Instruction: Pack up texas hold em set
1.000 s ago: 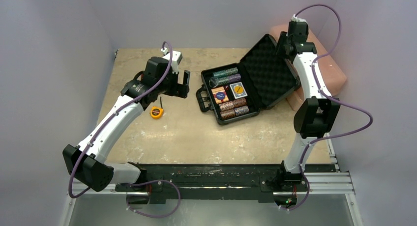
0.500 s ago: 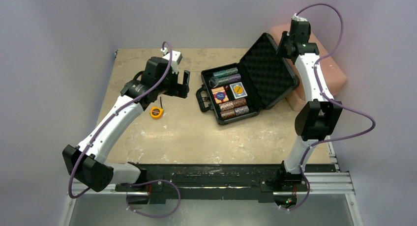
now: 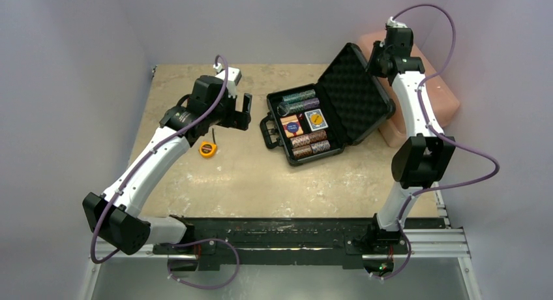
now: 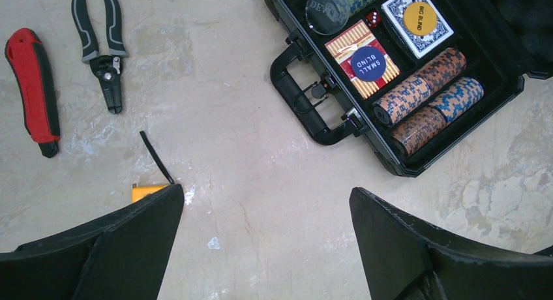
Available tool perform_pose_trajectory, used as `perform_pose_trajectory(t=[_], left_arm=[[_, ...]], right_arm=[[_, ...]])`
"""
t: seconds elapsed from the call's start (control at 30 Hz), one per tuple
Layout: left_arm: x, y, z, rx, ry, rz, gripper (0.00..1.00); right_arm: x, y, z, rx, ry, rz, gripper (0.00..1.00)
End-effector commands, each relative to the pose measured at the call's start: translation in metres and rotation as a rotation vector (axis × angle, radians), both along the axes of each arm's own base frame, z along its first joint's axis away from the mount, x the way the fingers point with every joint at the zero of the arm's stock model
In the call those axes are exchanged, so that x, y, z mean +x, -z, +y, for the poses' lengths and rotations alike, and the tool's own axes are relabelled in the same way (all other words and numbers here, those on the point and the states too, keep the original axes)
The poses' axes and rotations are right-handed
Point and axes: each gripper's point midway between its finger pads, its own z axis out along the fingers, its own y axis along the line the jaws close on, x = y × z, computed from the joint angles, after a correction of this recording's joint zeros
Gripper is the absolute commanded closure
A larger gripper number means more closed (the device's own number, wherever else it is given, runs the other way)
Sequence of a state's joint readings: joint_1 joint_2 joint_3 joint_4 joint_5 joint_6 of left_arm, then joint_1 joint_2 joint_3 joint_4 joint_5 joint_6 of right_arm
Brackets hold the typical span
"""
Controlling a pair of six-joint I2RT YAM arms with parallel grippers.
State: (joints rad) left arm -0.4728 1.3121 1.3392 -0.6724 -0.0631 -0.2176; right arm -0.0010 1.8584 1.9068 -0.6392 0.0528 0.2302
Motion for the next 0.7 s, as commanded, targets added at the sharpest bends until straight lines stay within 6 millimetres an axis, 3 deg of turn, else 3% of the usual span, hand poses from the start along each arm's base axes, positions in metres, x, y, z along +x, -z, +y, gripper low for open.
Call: perform_pose_trajectory(t=[0.0, 0.37, 0.67], left_arm=[[0.001, -0.034, -0.004, -0.053, 0.004, -0.082, 0.01], [0.001, -0.034, -0.005, -0.055, 0.007, -0.078, 0.01], [0.001, -0.035, -0.004, -0.059, 0.006, -0.081, 0.01]], right_arm=[[-0.009, -0.028, 0.037, 0.065, -0.109, -0.06, 1.0], [-0.019, -0.036, 0.071, 0.049, -0.181, -0.063, 1.0], [-0.033, -0.031, 0.124, 0.031, -0.273, -0.044, 1.0]])
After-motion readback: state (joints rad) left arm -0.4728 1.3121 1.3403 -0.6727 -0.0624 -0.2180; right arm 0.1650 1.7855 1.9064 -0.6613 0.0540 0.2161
